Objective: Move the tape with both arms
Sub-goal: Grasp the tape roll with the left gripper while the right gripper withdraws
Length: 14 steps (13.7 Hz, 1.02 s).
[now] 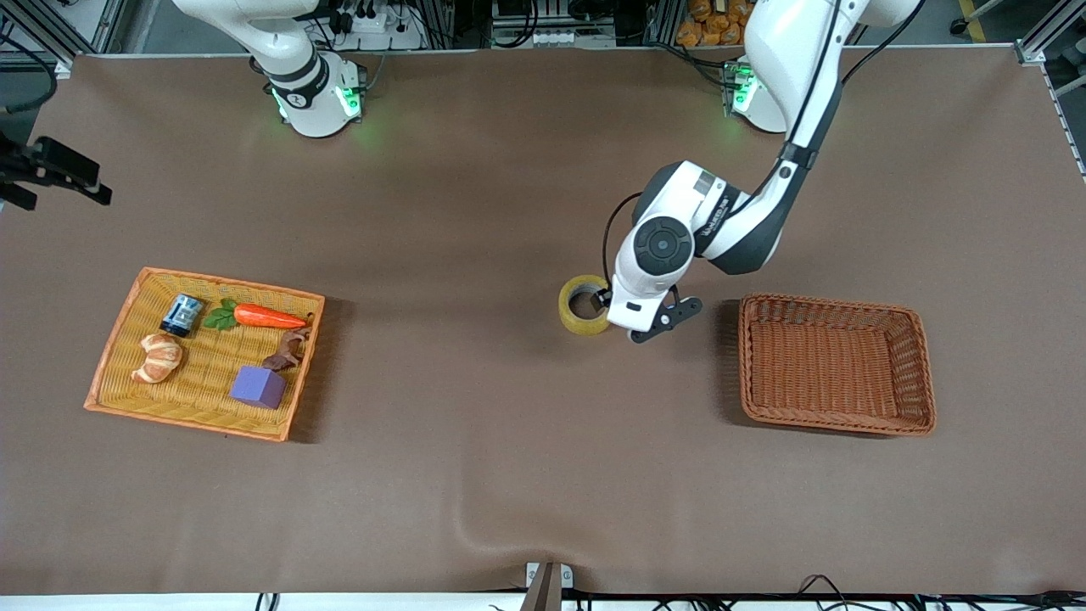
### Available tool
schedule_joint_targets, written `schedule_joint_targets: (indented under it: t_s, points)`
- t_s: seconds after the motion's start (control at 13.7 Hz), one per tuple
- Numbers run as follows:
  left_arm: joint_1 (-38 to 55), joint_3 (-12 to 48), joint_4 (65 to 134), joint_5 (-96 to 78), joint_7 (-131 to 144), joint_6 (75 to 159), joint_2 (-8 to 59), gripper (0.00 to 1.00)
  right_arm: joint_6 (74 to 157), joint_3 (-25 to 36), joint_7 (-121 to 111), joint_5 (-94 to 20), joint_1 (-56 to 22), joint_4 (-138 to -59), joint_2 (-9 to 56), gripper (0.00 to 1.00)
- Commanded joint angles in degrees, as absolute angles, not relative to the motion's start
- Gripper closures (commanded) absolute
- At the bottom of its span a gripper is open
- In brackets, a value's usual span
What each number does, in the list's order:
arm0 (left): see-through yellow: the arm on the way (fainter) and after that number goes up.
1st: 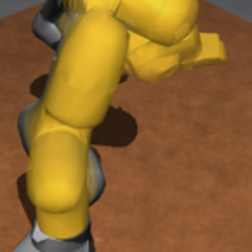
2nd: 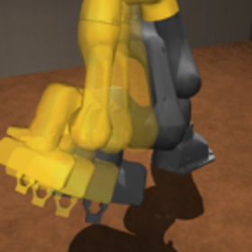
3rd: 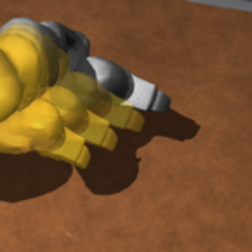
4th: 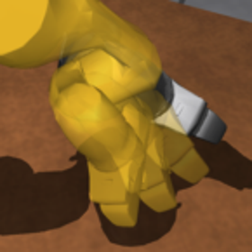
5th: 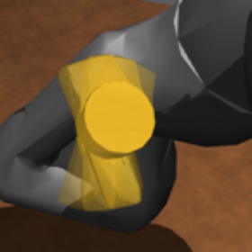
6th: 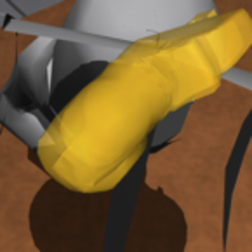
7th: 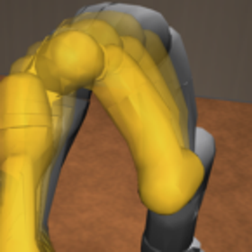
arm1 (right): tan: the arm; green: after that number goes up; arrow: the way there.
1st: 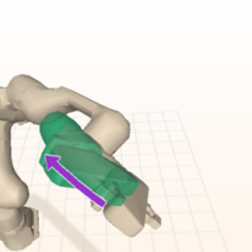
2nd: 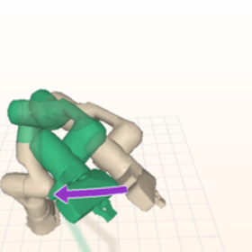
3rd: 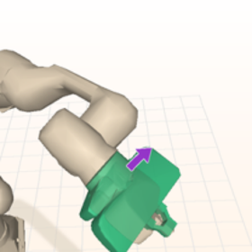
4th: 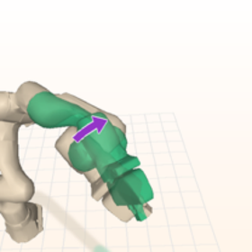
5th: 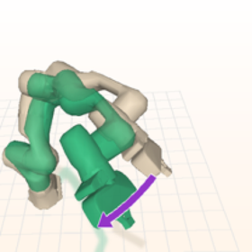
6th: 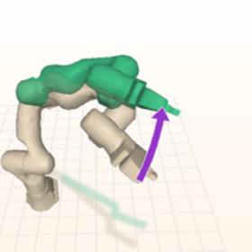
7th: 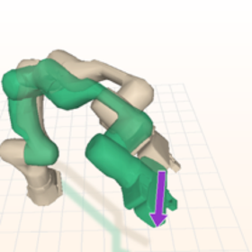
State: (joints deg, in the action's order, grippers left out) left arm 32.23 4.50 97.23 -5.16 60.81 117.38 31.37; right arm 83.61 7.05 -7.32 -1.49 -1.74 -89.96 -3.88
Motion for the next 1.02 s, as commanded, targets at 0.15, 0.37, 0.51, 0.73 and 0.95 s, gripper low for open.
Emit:
schedule_joint_targets:
  t_s: [0.15, 0.37, 0.51, 0.73, 0.95]
  points:
    - [33.9, 4.5, 96.8, -4.8, 62.2, 121.0, 35.3, 0.0, 77.8, 5.3, -8.4, 1.1, -0.4, -91.7, -6.3, 0.0]
    - [35.1, 4.5, 96.9, -4.7, 64.8, 125.6, 37.5, 0.14, 76.6, 5.4, -8.6, 1.2, -0.4, -91.5, -5.9, 0.0]
    - [35.7, 4.5, 96.8, -4.8, 64.9, 127.6, 38.2, 0.59, 77.9, 5.4, -8.5, 1.2, -0.4, -91.3, -5.9, 0.0]
    - [35.9, 4.5, 96.8, -4.7, 65.0, 128.4, 38.9, 1.0, 81.6, 4.9, -7.9, 2.3, -1.1, -91.6, -5.9, 0.0]
    - [35.6, 4.4, 96.9, -4.7, 65.1, 128.3, 37.9, 1.0, 84.7, 5.0, -7.0, 2.4, -1.1, -91.5, -5.9, 0.0]
